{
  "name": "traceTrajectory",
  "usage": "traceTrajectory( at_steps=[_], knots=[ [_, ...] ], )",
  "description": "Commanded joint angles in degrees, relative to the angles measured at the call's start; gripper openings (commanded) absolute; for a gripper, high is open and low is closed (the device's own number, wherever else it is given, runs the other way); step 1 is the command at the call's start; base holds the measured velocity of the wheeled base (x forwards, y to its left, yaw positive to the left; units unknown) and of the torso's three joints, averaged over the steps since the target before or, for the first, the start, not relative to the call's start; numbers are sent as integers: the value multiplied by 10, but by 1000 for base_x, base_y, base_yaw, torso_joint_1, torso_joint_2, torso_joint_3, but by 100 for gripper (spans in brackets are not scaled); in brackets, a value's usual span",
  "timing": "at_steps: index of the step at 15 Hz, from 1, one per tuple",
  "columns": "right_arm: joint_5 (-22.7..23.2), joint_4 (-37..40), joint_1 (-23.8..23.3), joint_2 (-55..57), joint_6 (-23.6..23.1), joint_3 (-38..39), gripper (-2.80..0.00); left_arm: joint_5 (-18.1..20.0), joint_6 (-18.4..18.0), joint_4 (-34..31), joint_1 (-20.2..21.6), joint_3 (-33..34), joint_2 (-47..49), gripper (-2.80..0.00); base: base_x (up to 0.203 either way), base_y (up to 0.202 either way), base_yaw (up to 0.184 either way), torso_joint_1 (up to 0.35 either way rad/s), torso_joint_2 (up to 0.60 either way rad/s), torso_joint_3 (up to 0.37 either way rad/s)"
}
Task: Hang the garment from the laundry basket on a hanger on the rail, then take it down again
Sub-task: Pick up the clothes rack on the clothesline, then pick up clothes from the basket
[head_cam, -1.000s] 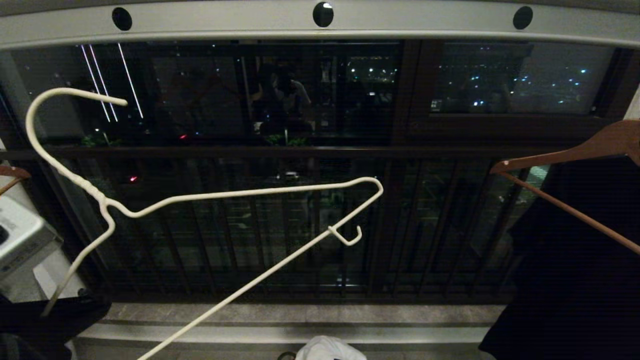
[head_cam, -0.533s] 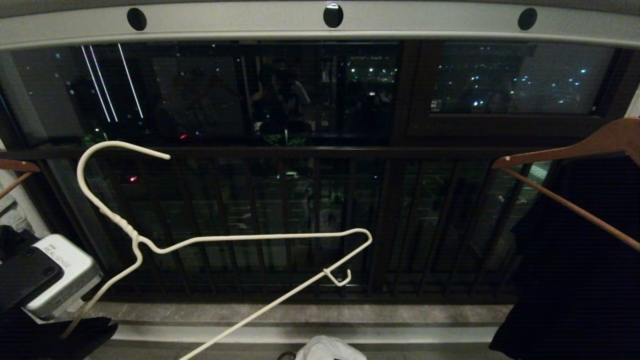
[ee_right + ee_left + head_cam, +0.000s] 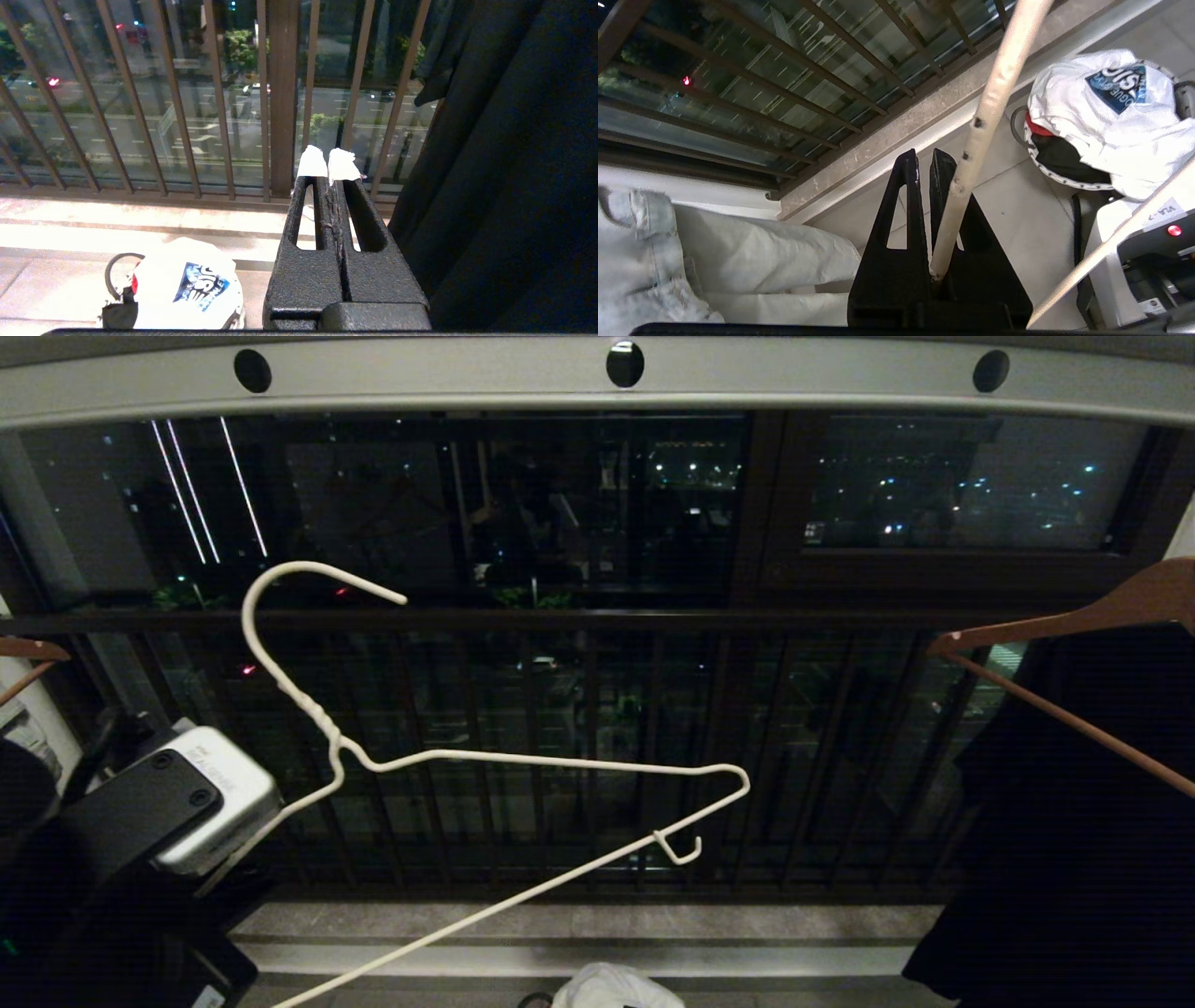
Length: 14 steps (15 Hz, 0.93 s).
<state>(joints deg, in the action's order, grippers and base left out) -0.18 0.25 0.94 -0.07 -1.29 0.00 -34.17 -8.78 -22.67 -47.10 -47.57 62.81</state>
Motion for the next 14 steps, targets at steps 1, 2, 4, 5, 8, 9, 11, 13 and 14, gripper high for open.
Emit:
traceTrajectory(
  at_steps=[1, 2, 4, 5, 8, 9, 11, 13, 14],
  knots=[
    [0, 0, 0, 0, 0, 1, -280, -3, -3, 25, 8, 2, 61, -280, 0, 0, 0, 0, 0, 0],
    [0, 0, 0, 0, 0, 1, -280, -3, -5, 42, 13, 4, 85, -280, 0, 0, 0, 0, 0, 0],
    [0, 0, 0, 0, 0, 1, -280, -4, -8, 78, 28, 10, 112, -280, 0, 0, 0, 0, 0, 0],
    [0, 0, 0, 0, 0, 1, -280, -4, -9, 83, 29, 11, 114, -280, 0, 0, 0, 0, 0, 0],
    [0, 0, 0, 0, 0, 1, -280, -5, -19, 83, 28, 20, 123, -280, 0, 0, 0, 0, 0, 0],
    [0, 0, 0, 0, 0, 1, -280, -5, -23, 84, 28, 26, 120, -280, 0, 0, 0, 0, 0, 0],
    [0, 0, 0, 1, 0, 1, -280, -4, -34, 88, 27, 21, 125, -280, 0, 0, 0, 0, 0, 0],
    [0, 0, 0, 0, 0, 1, -280, -4, -45, 118, 28, 17, 157, -280, 0, 0, 0, 0, 0, 0],
    [0, 0, 0, 0, 0, 1, -280, -4, -49, 144, 28, 23, 174, -280, 0, 0, 0, 0, 0, 0]
  ],
)
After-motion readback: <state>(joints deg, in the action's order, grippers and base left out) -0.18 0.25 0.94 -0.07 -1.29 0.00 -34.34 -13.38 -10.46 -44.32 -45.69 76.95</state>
